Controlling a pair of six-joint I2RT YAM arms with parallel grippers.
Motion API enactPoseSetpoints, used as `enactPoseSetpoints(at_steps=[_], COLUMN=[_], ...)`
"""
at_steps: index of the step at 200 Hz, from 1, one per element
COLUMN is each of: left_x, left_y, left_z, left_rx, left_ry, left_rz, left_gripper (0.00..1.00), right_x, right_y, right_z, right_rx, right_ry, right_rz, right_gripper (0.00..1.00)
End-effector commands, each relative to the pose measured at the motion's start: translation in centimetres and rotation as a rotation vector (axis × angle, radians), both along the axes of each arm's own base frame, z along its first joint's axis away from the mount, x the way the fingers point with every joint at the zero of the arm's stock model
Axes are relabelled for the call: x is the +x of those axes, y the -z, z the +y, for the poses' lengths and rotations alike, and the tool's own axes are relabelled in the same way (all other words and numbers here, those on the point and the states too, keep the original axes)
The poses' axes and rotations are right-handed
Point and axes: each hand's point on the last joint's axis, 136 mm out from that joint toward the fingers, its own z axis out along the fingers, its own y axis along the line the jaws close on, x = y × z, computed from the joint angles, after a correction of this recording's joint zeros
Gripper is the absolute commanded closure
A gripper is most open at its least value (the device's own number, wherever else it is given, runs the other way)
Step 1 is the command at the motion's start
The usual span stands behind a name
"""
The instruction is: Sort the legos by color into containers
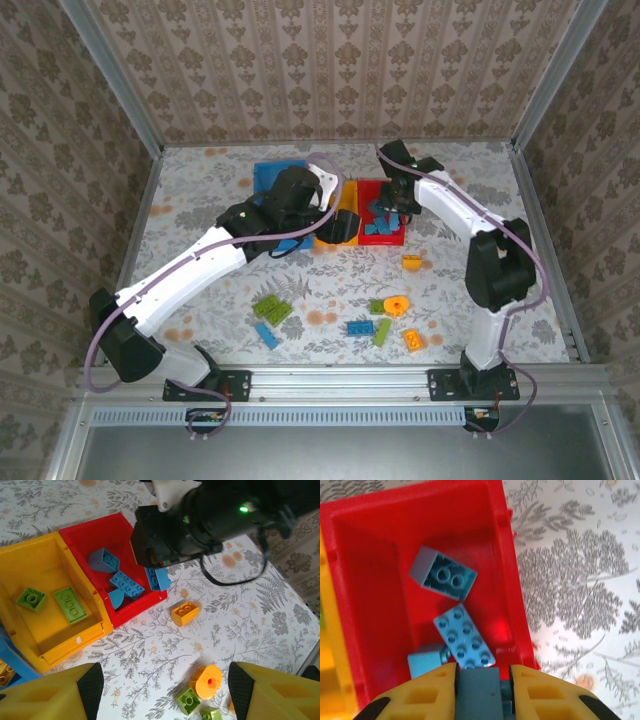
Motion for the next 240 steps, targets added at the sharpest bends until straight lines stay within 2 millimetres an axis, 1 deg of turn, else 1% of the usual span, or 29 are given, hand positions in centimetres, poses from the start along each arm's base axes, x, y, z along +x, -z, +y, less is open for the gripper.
enactPoseSetpoints(at_steps=[1,17,50,63,81,95,113,138,153,161,171,189,214,229,231,233,234,235,240], left_x=[0.6,0.5,0.5,0.5,0.2,-0.1,-0.6,-1.7,-2.6,-3.0,-3.5,-4.6,-5.5,-5.5,-5.5,-5.5,-5.5,-5.4,-5.3], left_y=[-1.4,-1.0,0.5,1.5,2.8,4.0,5.5,7.8,9.0,9.5,9.9,10.6,11.8,12.4,12.5,12.4,12.3,12.4,12.6], left_z=[0.1,0.5,1.9,2.7,4.1,5.3,7.3,9.7,10.2,10.0,9.2,6.8,2.7,-0.1,-0.5,-0.9,-1.0,-1.2,-2.1], left_rx=[-0.027,-0.015,0.021,0.042,0.071,0.101,0.146,0.205,0.237,0.248,0.258,0.277,0.322,0.343,0.346,0.346,0.345,0.347,0.350], left_ry=[-0.031,-0.040,-0.069,-0.086,-0.111,-0.130,-0.169,-0.220,-0.199,-0.173,-0.126,-0.004,0.151,0.224,0.233,0.241,0.244,0.248,0.265], left_rz=[-0.025,-0.019,0.009,0.029,0.060,0.082,0.118,0.183,0.214,0.225,0.233,0.219,0.191,0.164,0.161,0.155,0.151,0.150,0.141], left_gripper=[0.30,0.30,0.30,0.30,0.30,0.30,0.30,0.30,0.29,0.29,0.28,0.27,0.26,0.25,0.25,0.25,0.25,0.25,0.25], right_x=[2.5,3.2,3.7,3.9,4.0,4.0,3.9,3.3,2.6,2.0,1.1,-1.5,-6.2,-9.4,-9.8,-10.2,-10.4,-10.7,-11.7], right_y=[-0.6,0.3,2.0,2.2,2.2,1.5,0.1,-2.5,-4.6,-5.6,-6.8,-7.8,-7.1,-6.3,-5.9,-6.4,-6.0,-6.3,-5.9], right_z=[-0.7,-0.8,-0.6,-0.2,0.6,1.4,2.4,3.2,3.2,3.1,2.9,2.5,1.3,-0.4,-0.6,-0.9,-1.1,-1.3,-1.9], right_rx=[-0.124,-0.172,-0.215,-0.211,-0.203,-0.193,-0.181,-0.155,-0.140,-0.129,-0.101,-0.040,0.028,0.064,0.066,0.078,0.078,0.084,0.096], right_ry=[-0.026,-0.029,-0.038,-0.050,-0.070,-0.085,-0.102,-0.101,-0.099,-0.096,-0.097,-0.109,-0.126,-0.091,-0.085,-0.077,-0.073,-0.068,-0.050], right_rz=[-0.029,-0.007,0.023,0.023,0.018,0.003,-0.027,-0.074,-0.116,-0.137,-0.167,-0.205,-0.208,-0.184,-0.173,-0.183,-0.171,-0.182,-0.165], right_gripper=[0.90,0.90,0.83,0.76,0.65,0.59,0.52,0.49,0.49,0.49,0.49,0.47,0.43,0.42,0.42,0.42,0.42,0.42,0.41])
